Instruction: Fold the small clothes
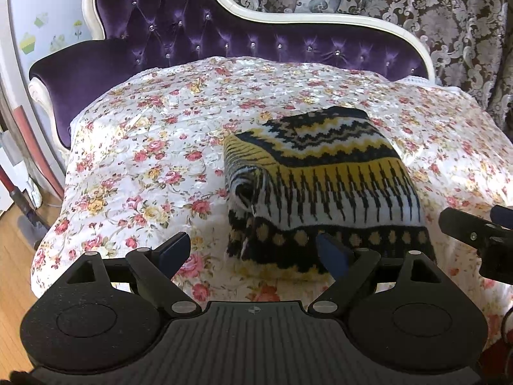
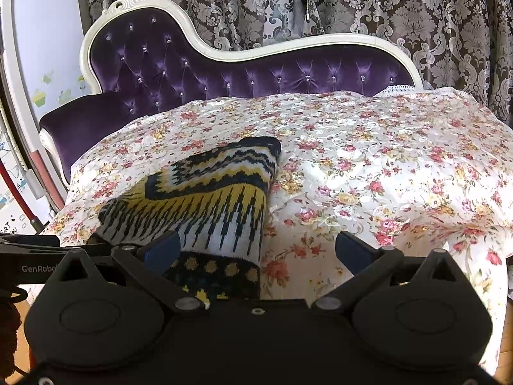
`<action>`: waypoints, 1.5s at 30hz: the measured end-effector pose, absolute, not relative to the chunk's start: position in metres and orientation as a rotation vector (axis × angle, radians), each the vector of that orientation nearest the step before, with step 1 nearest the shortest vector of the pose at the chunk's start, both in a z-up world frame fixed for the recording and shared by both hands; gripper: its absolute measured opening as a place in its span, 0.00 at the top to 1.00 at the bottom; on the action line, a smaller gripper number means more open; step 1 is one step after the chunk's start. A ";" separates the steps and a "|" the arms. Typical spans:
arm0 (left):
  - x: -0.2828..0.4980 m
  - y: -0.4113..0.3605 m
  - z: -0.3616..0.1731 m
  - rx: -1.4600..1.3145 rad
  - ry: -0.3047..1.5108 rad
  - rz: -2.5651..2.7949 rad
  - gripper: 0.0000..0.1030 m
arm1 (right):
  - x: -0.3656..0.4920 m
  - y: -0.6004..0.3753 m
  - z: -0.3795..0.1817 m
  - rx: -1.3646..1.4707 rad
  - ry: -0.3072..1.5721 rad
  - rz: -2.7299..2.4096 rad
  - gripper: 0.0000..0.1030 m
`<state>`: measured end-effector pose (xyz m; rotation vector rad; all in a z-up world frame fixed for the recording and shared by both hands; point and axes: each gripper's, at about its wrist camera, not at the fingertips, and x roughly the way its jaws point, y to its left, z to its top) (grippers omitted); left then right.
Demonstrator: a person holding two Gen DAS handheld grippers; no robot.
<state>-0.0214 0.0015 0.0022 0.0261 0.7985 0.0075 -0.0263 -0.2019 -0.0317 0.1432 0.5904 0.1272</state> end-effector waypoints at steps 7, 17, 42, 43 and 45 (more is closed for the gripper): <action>-0.025 0.004 0.002 0.023 0.799 0.015 0.17 | -0.027 -0.203 -0.034 0.155 0.605 0.122 0.00; -0.025 0.005 -0.001 0.017 0.811 0.013 0.17 | -0.025 -0.202 -0.036 0.160 0.617 0.125 0.00; -0.023 0.005 -0.005 0.012 0.828 0.010 0.17 | -0.021 -0.201 -0.041 0.176 0.644 0.135 0.00; -0.023 0.005 -0.005 0.012 0.828 0.010 0.17 | -0.020 -0.202 -0.041 0.177 0.645 0.136 0.00; -0.022 0.006 -0.006 0.009 0.833 0.009 0.17 | -0.020 -0.201 -0.041 0.179 0.647 0.138 0.00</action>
